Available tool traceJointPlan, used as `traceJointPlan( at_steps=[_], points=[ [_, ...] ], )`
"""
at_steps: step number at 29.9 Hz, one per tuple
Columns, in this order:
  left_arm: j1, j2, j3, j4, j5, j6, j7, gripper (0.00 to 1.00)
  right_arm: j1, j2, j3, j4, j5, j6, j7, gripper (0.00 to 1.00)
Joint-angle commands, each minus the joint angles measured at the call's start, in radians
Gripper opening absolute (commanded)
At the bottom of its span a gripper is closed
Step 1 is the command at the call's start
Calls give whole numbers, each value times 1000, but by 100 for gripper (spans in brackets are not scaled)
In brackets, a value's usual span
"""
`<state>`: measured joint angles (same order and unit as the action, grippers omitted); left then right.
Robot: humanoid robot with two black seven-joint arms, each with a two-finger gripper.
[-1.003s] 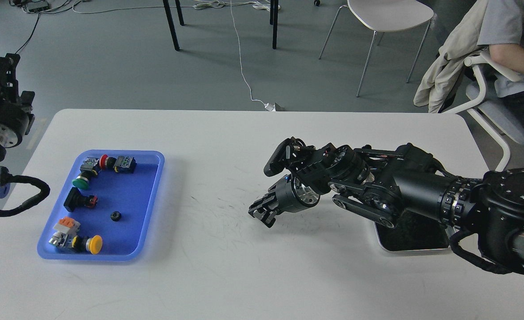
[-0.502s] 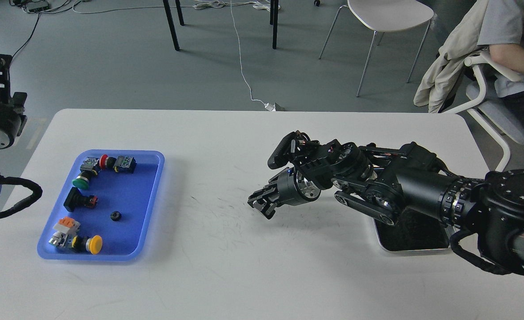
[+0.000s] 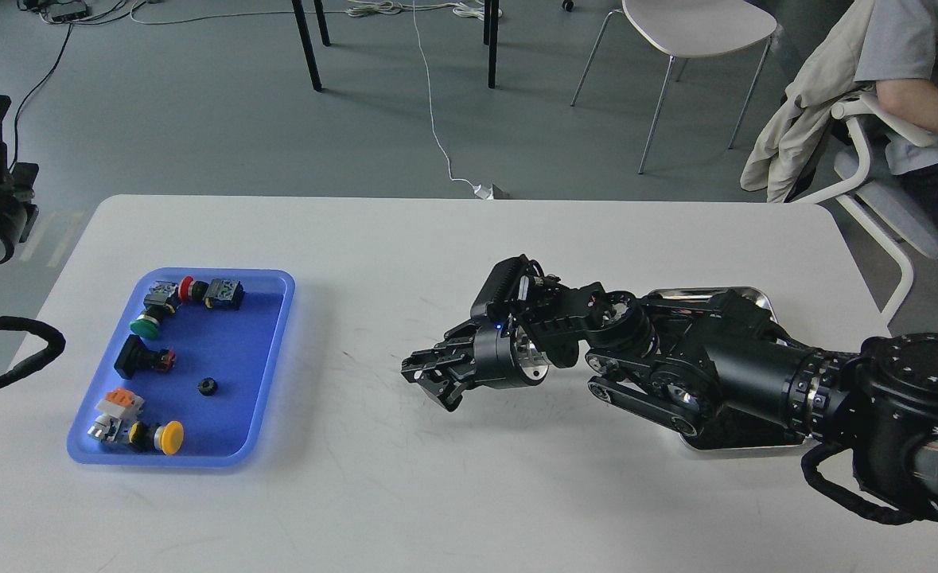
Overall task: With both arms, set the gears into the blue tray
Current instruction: 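Lower the right gripper to the table and release the black part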
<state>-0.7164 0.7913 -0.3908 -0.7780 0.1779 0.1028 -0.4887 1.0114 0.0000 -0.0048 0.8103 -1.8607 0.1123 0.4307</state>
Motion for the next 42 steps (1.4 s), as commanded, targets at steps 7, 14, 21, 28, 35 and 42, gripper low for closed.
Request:
traceJointPlan(
  at_steps=[7, 14, 21, 28, 35, 42],
  points=[
    [6, 63, -2, -67, 0, 3, 0, 97, -34, 0, 0, -2, -2, -26, 0, 1],
    [12, 78, -2, -81, -1, 3, 0, 97, -40, 0, 0, -8, -3, -25, -6, 6],
    [12, 91, -2, -84, -1, 3, 0, 97, -54, 0, 2, -11, -2, -31, -23, 18],
    [12, 108, -2, -96, -1, 2, 0, 97, -60, 0, 0, -11, -3, -31, -23, 22],
    [12, 109, -2, -96, -1, 2, 0, 97, -60, 0, 0, -13, -2, -31, -24, 29],
    [20, 108, -2, -96, -1, 2, 0, 97, -60, 0, 3, -11, 0, -34, -24, 40]
  ],
)
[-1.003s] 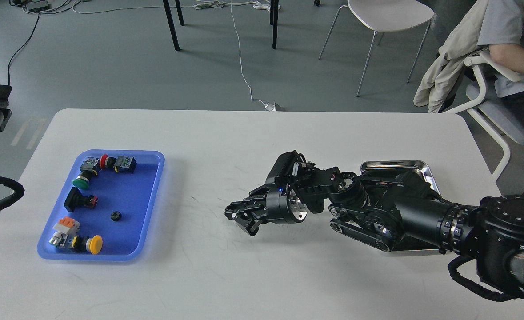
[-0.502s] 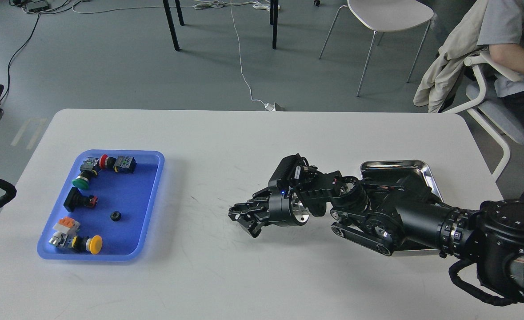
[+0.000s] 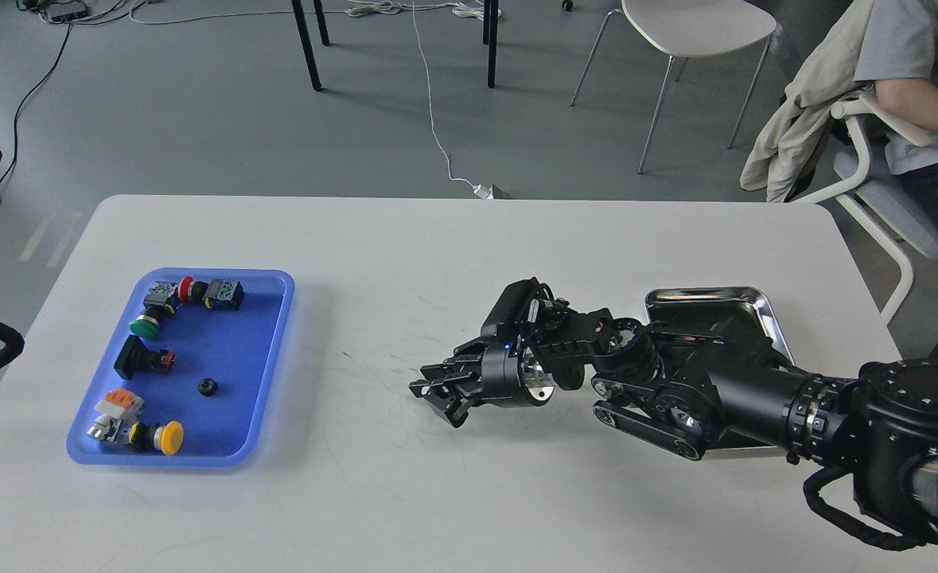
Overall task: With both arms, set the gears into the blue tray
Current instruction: 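Lower the right gripper to the table and release the black part, then retract the right arm up and away from the table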
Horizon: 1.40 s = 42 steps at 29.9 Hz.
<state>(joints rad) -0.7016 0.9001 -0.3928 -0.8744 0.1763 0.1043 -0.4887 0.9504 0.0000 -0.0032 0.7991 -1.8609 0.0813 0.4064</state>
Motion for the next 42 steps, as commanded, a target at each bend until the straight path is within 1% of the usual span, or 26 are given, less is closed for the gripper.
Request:
traceJointPlan(
  at_steps=[1, 4, 5, 7, 10, 12, 14, 16, 18, 22, 25, 27, 29, 30, 33, 37, 42],
  points=[
    [5, -1, 0, 0, 0, 0, 0, 97, 1, 0, 8, 2, 0, -2, 0, 43],
    [5, -1, 0, 0, 0, 0, 0, 97, 1, 0, 23, 2, 0, -1, 0, 45],
    [7, 0, 0, 0, 0, 0, 0, 97, 1, 0, 28, 0, 0, -1, -1, 48],
    [7, 0, 2, 0, 0, -1, 0, 97, 1, 0, 60, -1, 2, -1, -11, 59],
    [7, 2, 2, 0, 0, -1, 0, 97, 4, 0, 129, -1, 3, 0, -26, 61],
    [5, 3, 5, 0, 2, -1, 0, 97, 8, 0, 167, -1, 3, 0, -29, 66],
    [5, 6, 11, 0, 3, -1, 0, 97, 8, 0, 215, -3, 3, -1, -32, 68],
    [7, 8, 14, 0, 12, -3, 0, 97, 5, 0, 276, -1, 3, -1, -46, 70],
    [7, 8, 17, 0, 15, -3, 0, 97, 7, 0, 336, -1, 3, -1, -58, 75],
    [7, 10, 22, 0, 49, -20, 0, 97, 4, 0, 420, 0, 5, -1, -70, 79],
    [8, 28, 25, -1, 72, -55, 0, 97, 2, 0, 485, 5, 20, -1, -96, 82],
    [7, 43, 34, -1, 115, -67, 0, 97, 4, 0, 525, 5, 55, -1, -121, 86],
    [7, 48, 34, -1, 162, -75, 0, 97, 14, 0, 542, 3, 101, 3, -150, 87],
    [7, 48, 34, -1, 184, -80, 0, 97, 17, -17, 543, 2, 127, 9, -170, 88],
    [7, 51, 34, -1, 207, -81, 0, 97, 36, -80, 546, -3, 187, 18, -204, 89],
    [7, 51, 35, -1, 222, -86, 0, 97, 63, -176, 542, -24, 304, 47, -209, 90],
    [5, 51, 32, -5, 322, -138, 0, 97, 82, -282, 542, -78, 455, 81, -210, 90]
  ],
)
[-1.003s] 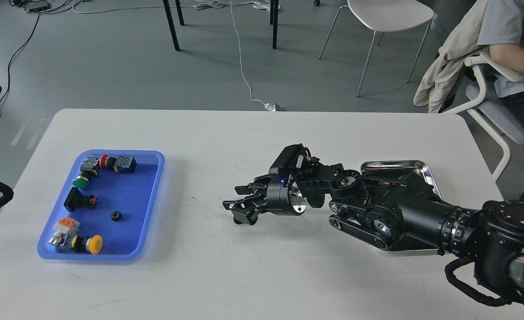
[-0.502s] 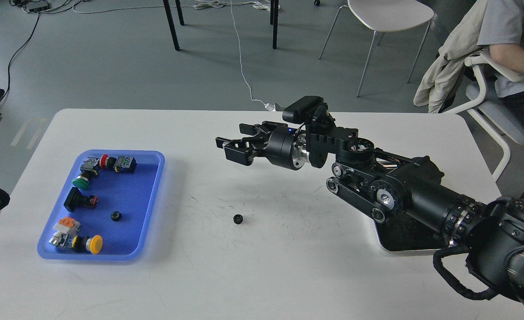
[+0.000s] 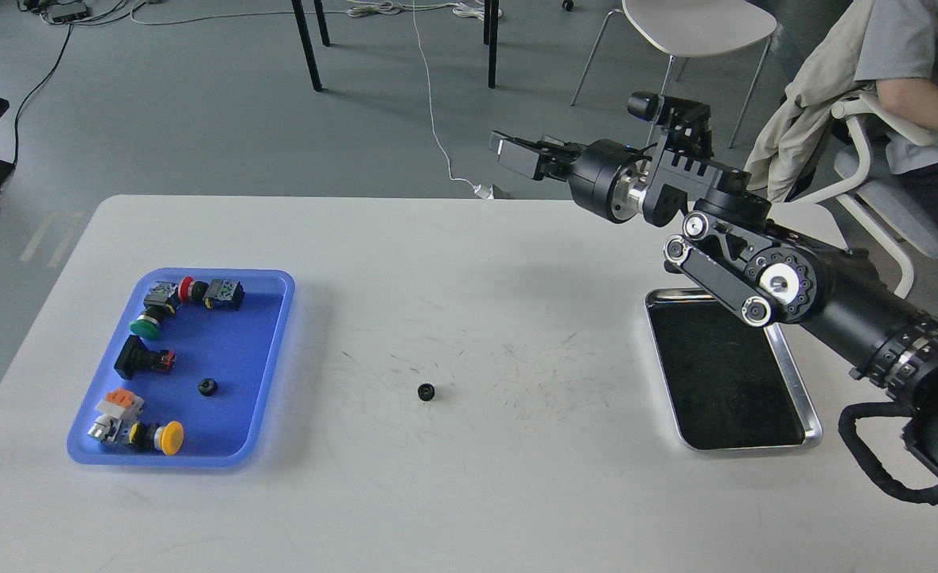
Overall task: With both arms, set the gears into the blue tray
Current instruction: 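Retract the right arm up and away from the table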
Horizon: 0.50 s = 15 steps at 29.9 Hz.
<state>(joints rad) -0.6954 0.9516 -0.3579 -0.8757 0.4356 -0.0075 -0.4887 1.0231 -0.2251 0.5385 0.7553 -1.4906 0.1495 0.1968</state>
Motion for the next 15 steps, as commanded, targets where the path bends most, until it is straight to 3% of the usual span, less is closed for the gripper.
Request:
traceJointPlan(
  at_steps=[1, 8, 15],
  points=[
    [-1, -1, -3, -5, 92, -28, 0, 97, 9, -78, -2, -47, 126, 13, 0, 91],
    [0, 19, 4, -69, 253, -37, 0, 97, 5, -203, -41, -93, 442, 13, 1, 91],
    [-1, 119, 10, -239, 500, -58, 0, 97, -35, -307, -60, -91, 592, -4, 10, 91]
  ],
)
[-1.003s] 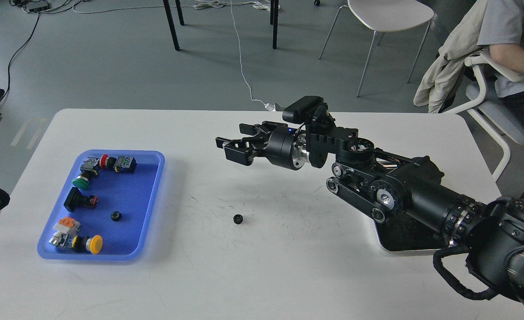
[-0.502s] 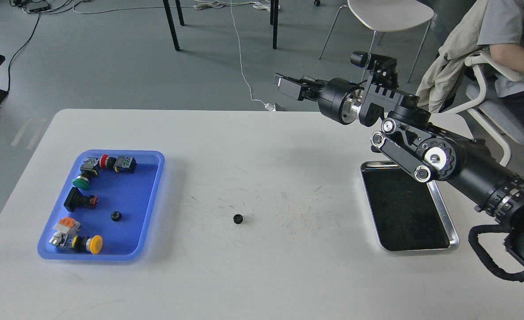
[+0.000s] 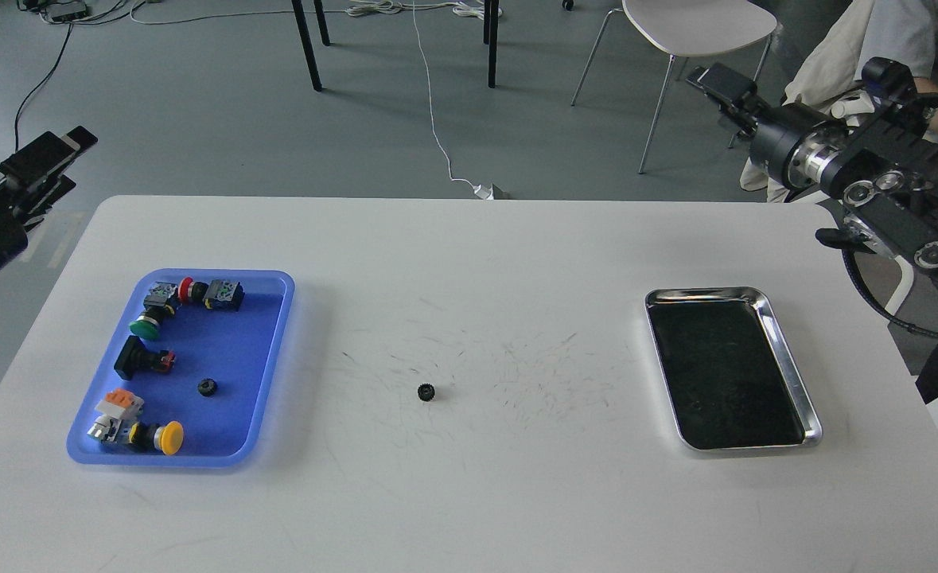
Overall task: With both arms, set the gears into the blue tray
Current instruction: 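Retract the right arm up and away from the table, then reach the left gripper toward the black part on the table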
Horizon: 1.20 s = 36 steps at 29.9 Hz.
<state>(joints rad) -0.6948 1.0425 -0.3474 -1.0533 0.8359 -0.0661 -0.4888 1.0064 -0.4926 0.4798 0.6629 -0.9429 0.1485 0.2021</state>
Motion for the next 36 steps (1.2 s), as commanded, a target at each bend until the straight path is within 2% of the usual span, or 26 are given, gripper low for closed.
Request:
traceJointPlan(
  at_steps=[1, 4, 9, 12, 19, 26, 29, 36],
  points=[
    [-2, 39, 1, -88, 118, 0, 0, 96, -20, -52, 0, 0, 50, -3, 7, 91],
    [-12, 121, -7, -207, 137, 2, 0, 95, -43, -75, 0, -3, 84, -3, 10, 91],
    [-28, 168, -10, -319, 208, 5, 0, 94, -95, -106, 8, -5, 88, -9, 17, 91],
    [-43, 198, -10, -344, 273, -8, 0, 94, -120, -110, 11, -5, 95, -15, 26, 91],
    [-35, 139, -1, -343, 337, 0, 0, 95, -150, -115, 10, -2, 141, -56, 33, 91],
    [-35, 71, 1, -350, 675, 58, 0, 98, -161, -113, 8, 0, 144, -61, 33, 91],
    [-41, 67, -5, -402, 773, 58, 0, 98, -161, -113, 7, 1, 144, -61, 33, 91],
    [-40, 1, -1, -439, 1026, 77, 0, 98, -160, -113, 5, 0, 144, -61, 34, 91]
  ],
)
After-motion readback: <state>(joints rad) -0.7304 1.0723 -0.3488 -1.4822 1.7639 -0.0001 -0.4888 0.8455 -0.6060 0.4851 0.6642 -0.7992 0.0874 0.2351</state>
